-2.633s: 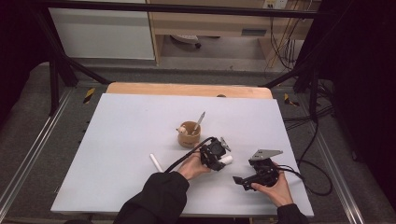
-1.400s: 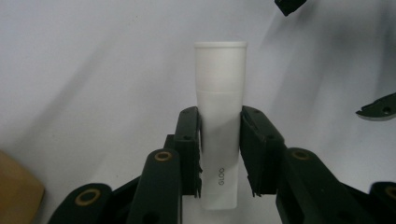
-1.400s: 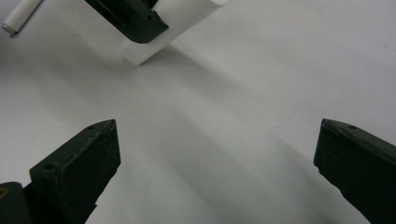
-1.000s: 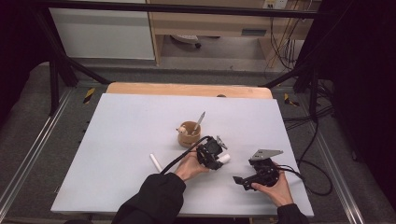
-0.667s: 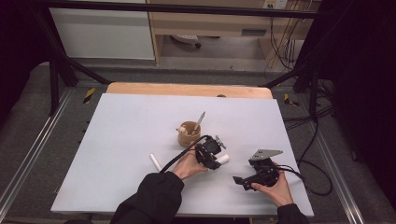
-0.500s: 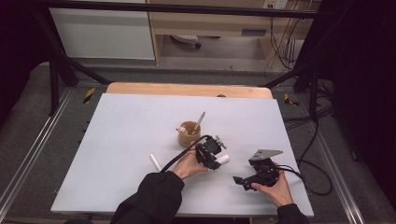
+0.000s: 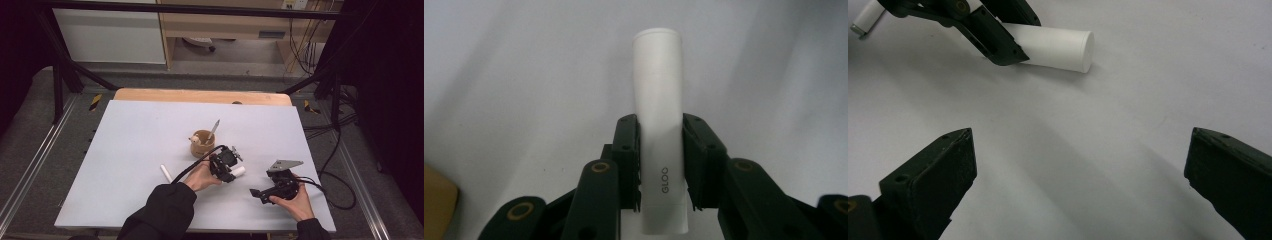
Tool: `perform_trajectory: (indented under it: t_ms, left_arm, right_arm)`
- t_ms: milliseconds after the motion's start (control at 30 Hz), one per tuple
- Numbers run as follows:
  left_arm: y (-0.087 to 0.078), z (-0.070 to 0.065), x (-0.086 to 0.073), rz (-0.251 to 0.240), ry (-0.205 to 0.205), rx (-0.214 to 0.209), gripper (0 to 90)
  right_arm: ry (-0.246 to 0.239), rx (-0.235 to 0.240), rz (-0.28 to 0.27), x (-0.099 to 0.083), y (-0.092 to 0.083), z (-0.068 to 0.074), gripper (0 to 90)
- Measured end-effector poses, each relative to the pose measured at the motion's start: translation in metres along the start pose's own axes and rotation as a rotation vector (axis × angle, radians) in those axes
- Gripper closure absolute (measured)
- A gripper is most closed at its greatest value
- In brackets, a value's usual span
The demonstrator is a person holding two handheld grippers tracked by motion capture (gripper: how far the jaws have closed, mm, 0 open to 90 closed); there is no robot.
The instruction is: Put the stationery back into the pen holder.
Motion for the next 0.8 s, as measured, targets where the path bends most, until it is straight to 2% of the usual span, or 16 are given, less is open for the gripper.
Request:
perform_trajectory:
  t_ms: [100,267,467,633,800]
  left_arm:
    - [-0.007,-0.001,0.002,-0.02,0.0,-0.001,69.8]
    - [-0.023,0.002,0.003,-0.081,-0.024,0.012,69.7]
    - [-0.051,0.009,0.004,-0.206,-0.078,0.026,69.6]
    - [-0.075,0.017,0.002,-0.294,-0.104,0.06,69.6]
    - [-0.097,0.028,-0.004,-0.362,-0.143,0.084,69.6]
  right_arm:
    - [0.004,0.0,-0.001,0.0,0.0,0.0,1.0]
    - [0.006,-0.003,-0.002,0.0,0.0,0.0,1.0]
    - [0.005,-0.007,-0.004,0.0,0.0,0.0,0.7]
    - [-0.004,-0.013,-0.006,0.0,0.0,-0.001,0.7]
    - [-0.004,-0.018,-0.006,0.0,-0.001,-0.001,0.7]
Point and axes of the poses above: each handheld gripper's, and its own axes: y roughly forward along the jaws, x roughly out of its top, z roughly to its left, the point moved 9 cm from there along y, roughly forward along the jaws
